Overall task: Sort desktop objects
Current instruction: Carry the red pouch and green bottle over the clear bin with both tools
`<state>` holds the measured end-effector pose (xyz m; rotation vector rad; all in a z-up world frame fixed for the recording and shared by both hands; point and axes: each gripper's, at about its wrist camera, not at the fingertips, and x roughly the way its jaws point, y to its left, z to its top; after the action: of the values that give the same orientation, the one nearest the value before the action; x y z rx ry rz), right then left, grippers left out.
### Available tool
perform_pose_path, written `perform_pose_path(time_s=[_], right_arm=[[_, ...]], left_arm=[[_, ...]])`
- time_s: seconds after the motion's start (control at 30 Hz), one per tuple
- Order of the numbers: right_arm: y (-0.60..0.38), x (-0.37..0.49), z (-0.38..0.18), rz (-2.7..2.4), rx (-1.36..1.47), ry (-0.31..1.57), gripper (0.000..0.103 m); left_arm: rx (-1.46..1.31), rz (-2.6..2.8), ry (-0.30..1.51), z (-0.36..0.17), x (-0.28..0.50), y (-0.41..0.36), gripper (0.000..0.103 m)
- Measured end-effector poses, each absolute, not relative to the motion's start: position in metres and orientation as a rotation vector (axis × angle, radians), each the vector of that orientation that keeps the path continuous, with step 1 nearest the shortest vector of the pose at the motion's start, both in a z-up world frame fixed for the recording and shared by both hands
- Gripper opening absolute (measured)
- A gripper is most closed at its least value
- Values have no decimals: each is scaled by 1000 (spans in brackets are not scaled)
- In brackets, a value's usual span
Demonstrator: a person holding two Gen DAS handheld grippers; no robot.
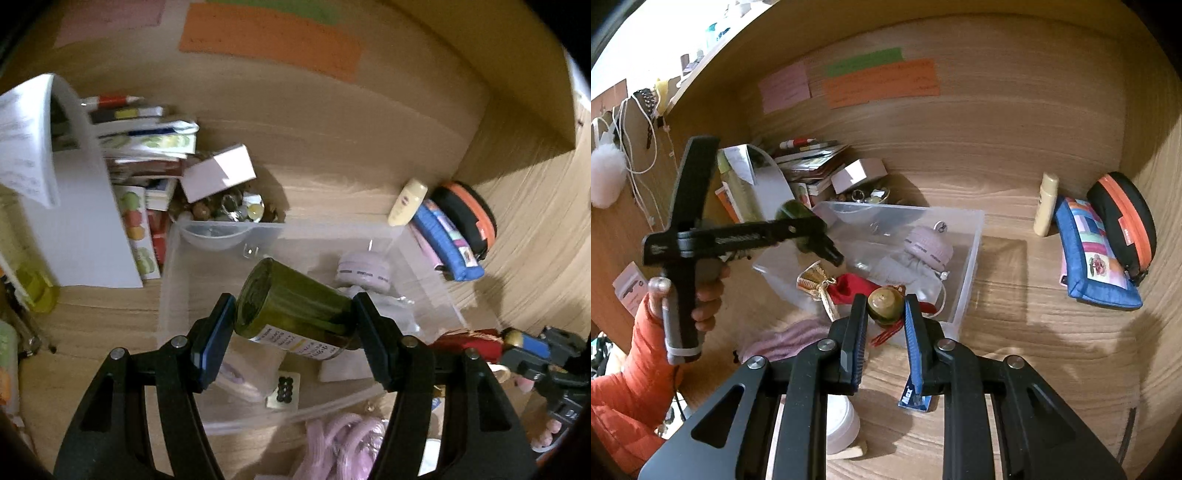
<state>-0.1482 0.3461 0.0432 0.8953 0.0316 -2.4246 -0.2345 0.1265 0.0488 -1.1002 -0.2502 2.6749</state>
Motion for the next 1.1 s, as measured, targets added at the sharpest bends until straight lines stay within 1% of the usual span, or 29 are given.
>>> perform_pose_path(time_s=[0.4,0.7,1.1], right_arm=[[341,-174,43,-2416,908,1,18],[334,-194,38,-2417,940,-7,18],[320,-216,24,-2404,999,8,18]], left_arm=[[-1185,2656,-209,31,-253,135,64],[-1169,2624,-287,31,-252,124,64],[-1094,2602,-327,43,-242,116,64]])
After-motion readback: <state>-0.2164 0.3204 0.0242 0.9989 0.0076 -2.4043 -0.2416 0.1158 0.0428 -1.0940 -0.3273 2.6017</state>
